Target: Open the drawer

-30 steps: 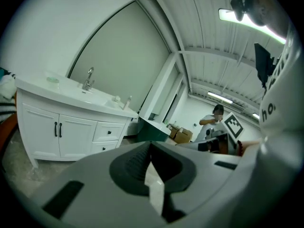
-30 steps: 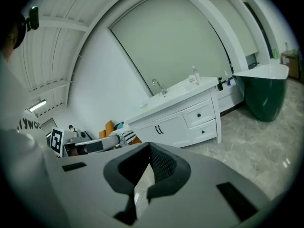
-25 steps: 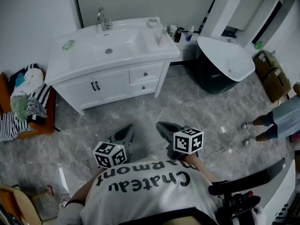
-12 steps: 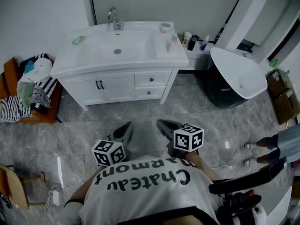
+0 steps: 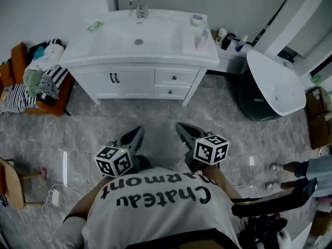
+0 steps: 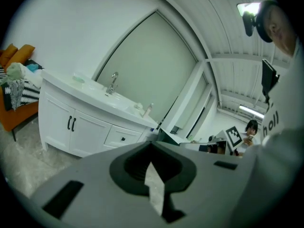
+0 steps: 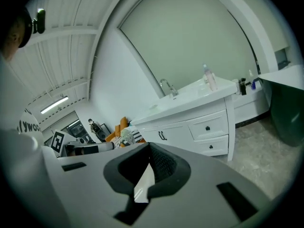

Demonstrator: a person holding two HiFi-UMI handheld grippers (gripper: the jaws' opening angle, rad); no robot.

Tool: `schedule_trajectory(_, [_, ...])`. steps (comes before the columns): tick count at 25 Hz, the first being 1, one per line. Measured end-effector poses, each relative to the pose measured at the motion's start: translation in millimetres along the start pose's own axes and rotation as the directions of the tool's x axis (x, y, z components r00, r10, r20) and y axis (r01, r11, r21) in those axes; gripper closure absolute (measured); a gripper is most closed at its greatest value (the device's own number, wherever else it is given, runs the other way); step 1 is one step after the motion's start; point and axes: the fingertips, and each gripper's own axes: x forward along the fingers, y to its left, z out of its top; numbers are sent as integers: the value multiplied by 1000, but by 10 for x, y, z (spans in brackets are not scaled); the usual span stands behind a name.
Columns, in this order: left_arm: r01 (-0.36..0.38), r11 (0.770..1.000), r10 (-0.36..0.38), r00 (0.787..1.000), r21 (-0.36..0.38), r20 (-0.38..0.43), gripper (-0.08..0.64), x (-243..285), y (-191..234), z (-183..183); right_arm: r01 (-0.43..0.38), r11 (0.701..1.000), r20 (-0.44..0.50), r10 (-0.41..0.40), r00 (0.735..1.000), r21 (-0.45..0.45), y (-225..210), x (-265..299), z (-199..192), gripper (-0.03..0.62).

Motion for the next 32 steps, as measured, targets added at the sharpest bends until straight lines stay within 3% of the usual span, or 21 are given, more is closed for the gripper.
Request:
schedule_trajectory(5, [17,999,-14,998,-43,68,551,105,-49,167,-60,998,84,61,995,-13,-69,-77,292,581])
schedule_trajectory(9, [23,1000,-25,997,20,69,551,209,-116,287,-5,1000,73,5,997,0,-174,-105,319,581])
schedule_trajectory(15, [35,991,-37,999,127,8,551,302,-185,199,35,999,37,-34,999,-26,-310,-52,193,581])
schedule_trajectory(22, [30,997,-32,999,66,28,551,548,21,345,61,998,38,-61,997,1,-466,48,297,581])
schedule_trajectory(25, [48,996,-49,999,70,8,551,753,53,403,53,997,67,-57,996,63,-550,84,449,581])
schedule_trajectory(32, [118,990,-117,993,74,-23,551,1235,250,770,120,989,75,-127,989,91,-851,351,762,581])
